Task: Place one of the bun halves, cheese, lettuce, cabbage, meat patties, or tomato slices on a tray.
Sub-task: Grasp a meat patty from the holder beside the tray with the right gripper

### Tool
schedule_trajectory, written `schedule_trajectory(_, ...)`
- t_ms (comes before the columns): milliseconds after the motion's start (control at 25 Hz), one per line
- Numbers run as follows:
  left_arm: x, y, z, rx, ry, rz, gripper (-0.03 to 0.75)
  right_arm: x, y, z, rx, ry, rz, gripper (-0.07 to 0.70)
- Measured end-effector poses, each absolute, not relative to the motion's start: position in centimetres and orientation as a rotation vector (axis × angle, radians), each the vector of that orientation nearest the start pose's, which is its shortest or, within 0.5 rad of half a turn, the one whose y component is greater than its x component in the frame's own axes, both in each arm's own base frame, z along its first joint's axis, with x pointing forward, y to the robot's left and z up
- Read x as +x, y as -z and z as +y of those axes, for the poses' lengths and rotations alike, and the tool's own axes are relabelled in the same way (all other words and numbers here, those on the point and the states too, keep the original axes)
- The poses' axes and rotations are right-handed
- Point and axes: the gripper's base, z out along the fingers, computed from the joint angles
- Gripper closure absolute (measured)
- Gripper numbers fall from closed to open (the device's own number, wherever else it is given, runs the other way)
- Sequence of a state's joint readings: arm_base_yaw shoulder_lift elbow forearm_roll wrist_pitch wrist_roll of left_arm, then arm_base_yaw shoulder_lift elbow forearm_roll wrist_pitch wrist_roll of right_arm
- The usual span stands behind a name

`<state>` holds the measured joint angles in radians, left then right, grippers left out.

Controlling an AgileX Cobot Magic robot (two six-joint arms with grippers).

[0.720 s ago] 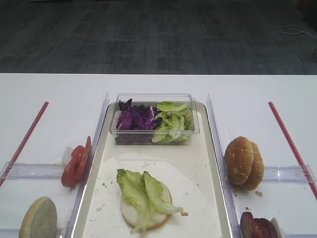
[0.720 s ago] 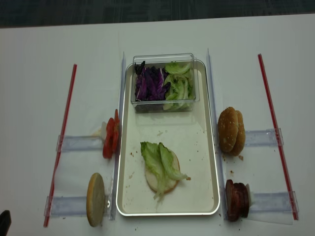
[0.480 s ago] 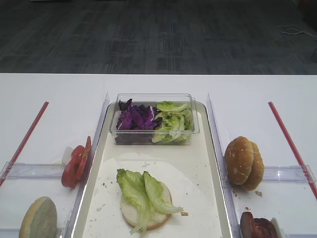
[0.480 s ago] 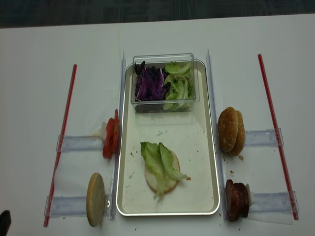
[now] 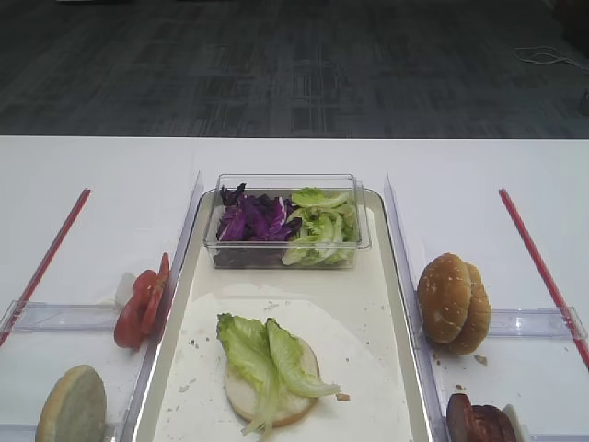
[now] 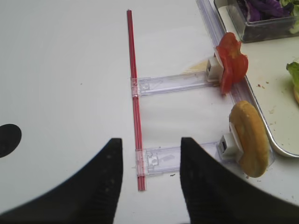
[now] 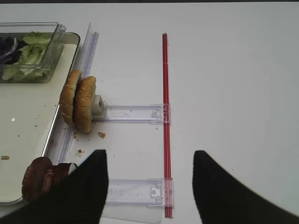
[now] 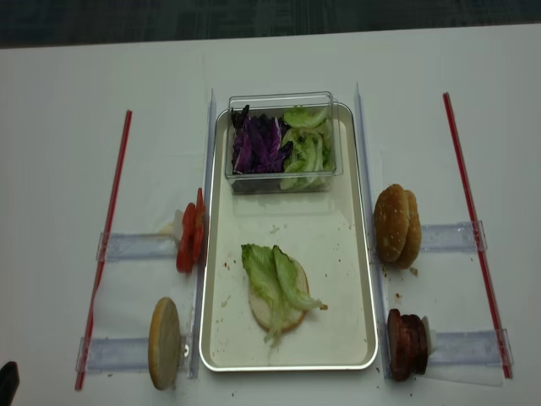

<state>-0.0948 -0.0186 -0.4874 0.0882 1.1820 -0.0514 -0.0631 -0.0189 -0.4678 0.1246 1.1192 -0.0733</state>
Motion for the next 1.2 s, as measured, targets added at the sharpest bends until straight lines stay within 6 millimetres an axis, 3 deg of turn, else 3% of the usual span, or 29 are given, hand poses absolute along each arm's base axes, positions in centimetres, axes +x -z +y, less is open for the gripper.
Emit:
schedule_trajectory(240, -1.1, -26.4, 0.9, 0.036, -0.023, 2.156, 0.411, -0.6, -26.8, 1.3, -0.026, -0.105, 2.178, 0.219)
schedule_trajectory(640, -1.1, -26.4, 0.9, 0.036, -0.023, 2.156, 0.411, 1.8, -28.8, 1.6, 0.061, -0.234, 2.412, 0.220)
schedule_trajectory(960, -1.1, -26.4, 0.9, 0.036, -0.023, 2.156, 0.411, 5.6, -31.0, 1.5, 0.136, -0.271, 2.539, 0.221)
schedule_trajectory(1200, -1.1, -26.4, 0.9, 0.036, -0.023, 2.156, 0.411, 9.9, -31.1, 1.2, 0.217, -0.296, 2.687, 0.223)
